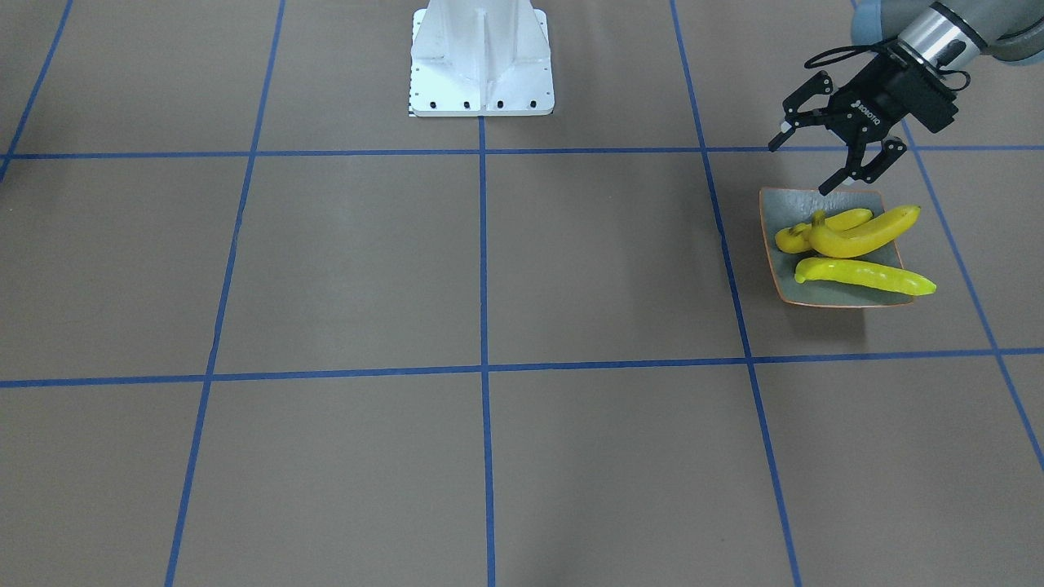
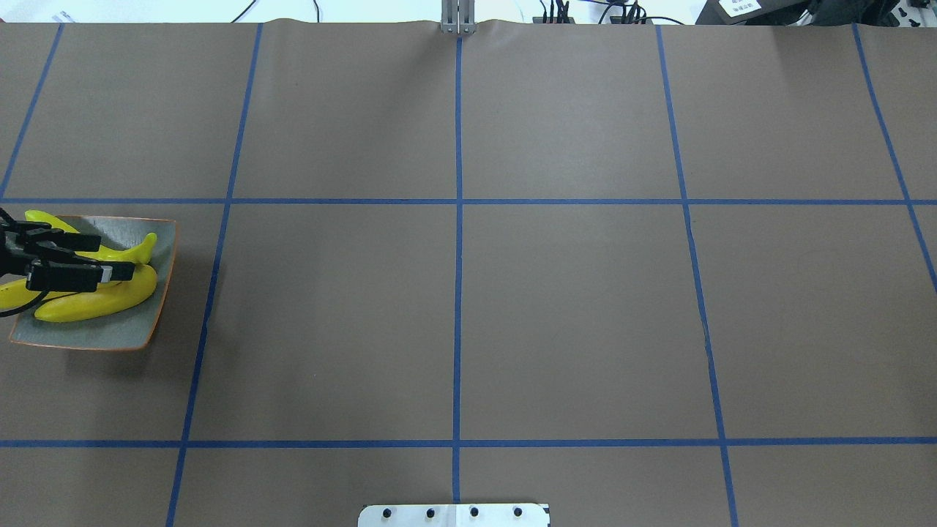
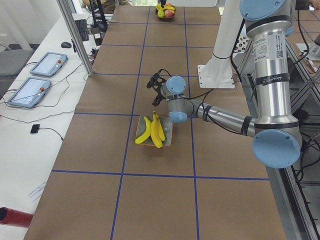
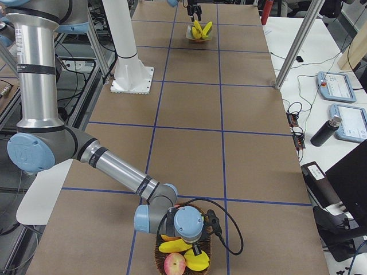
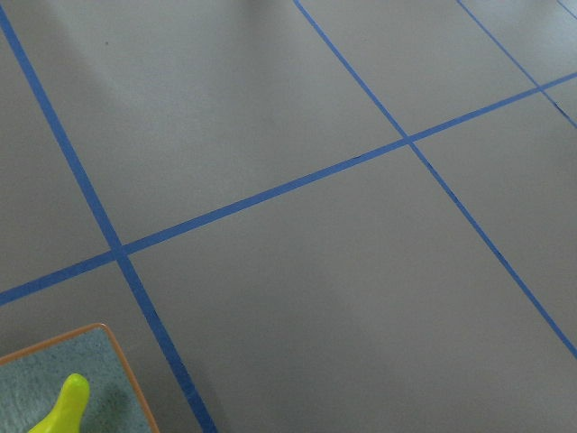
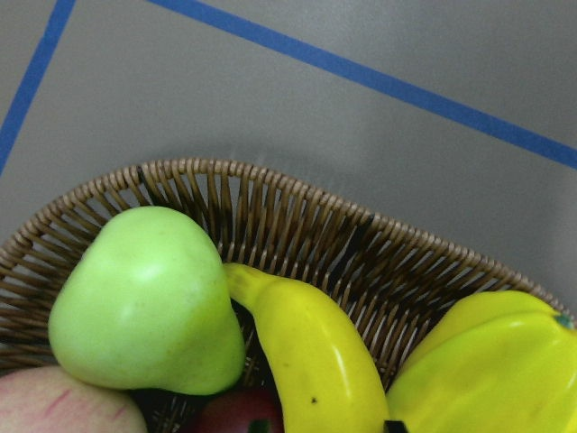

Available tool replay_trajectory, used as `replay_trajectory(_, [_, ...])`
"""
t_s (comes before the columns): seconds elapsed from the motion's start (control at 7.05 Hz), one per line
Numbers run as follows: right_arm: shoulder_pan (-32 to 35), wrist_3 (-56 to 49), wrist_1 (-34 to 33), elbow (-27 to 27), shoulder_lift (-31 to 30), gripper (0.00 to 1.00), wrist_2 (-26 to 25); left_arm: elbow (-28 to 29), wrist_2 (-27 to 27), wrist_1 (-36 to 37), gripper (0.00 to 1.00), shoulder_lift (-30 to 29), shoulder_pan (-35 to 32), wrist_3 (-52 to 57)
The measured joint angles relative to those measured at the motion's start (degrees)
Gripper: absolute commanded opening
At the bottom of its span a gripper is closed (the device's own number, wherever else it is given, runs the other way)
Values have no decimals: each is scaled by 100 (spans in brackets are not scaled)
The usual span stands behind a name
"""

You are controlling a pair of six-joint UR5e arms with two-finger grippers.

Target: Transfer all bananas from basket to plate

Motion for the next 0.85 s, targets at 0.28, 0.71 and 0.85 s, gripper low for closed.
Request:
replay_trajectory(0.28, [-1, -16, -2, 166, 8, 0, -79, 4, 0, 6, 100, 0, 0, -5])
replay_trajectory(0.71, [-80, 16, -58, 240, 148, 81, -164, 10, 6, 7, 100, 0, 5, -14])
replay_trajectory(0.85, [-280, -21, -54, 220, 216, 81, -284, 8, 10, 7, 100, 0, 8, -16])
